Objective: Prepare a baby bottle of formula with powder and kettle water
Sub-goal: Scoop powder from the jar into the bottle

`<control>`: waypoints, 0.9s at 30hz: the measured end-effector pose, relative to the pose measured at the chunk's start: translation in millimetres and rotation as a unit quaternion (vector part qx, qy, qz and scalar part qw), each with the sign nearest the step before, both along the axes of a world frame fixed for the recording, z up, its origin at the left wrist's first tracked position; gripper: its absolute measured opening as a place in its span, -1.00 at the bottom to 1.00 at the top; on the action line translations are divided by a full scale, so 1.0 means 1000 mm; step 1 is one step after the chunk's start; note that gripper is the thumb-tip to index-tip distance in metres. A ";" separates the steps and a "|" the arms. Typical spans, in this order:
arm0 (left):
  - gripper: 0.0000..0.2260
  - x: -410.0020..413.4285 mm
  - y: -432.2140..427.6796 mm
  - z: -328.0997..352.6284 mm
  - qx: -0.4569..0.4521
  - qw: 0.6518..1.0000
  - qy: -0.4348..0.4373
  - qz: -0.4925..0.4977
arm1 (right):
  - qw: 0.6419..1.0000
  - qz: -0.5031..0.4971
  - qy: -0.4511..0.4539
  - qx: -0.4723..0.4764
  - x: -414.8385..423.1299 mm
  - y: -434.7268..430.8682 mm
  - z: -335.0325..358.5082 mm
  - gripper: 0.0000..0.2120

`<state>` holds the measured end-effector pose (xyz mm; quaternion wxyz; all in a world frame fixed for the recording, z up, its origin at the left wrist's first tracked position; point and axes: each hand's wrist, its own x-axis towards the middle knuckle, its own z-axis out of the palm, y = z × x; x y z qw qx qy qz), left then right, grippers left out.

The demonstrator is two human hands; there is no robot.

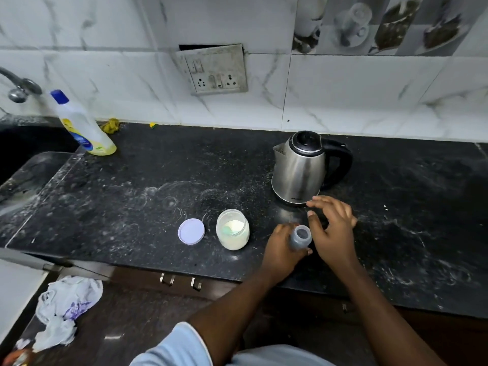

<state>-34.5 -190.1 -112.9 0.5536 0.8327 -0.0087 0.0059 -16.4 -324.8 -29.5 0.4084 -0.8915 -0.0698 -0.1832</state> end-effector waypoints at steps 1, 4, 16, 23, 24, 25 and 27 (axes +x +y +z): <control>-0.51 0.000 -0.001 -0.003 0.002 1.000 0.000 0.004 | 1.000 -0.003 0.004 0.000 0.000 -0.002 0.000 -0.78; -0.52 0.002 -0.002 -0.008 0.016 1.000 0.003 0.013 | 1.000 -0.002 0.011 0.006 -0.001 -0.009 -0.002 -0.80; -0.31 -0.055 0.029 0.022 -0.134 0.987 0.029 0.088 | 0.989 0.136 -0.056 0.028 0.015 0.046 0.023 -0.79; -0.12 -0.071 0.122 0.024 0.072 0.958 -0.054 0.274 | 0.922 0.284 0.162 -0.209 0.035 0.112 0.016 -0.74; 0.01 -0.064 0.130 0.022 0.089 0.962 -0.014 0.257 | 0.909 0.291 0.192 -0.230 0.036 0.119 0.015 -0.75; 0.13 -0.058 0.135 0.019 0.099 0.967 0.017 0.234 | 0.899 0.294 0.213 -0.245 0.037 0.125 0.014 -0.75; 0.25 -0.045 0.142 0.012 0.105 0.974 0.049 0.193 | 0.886 0.298 0.232 -0.269 0.039 0.134 0.014 -0.74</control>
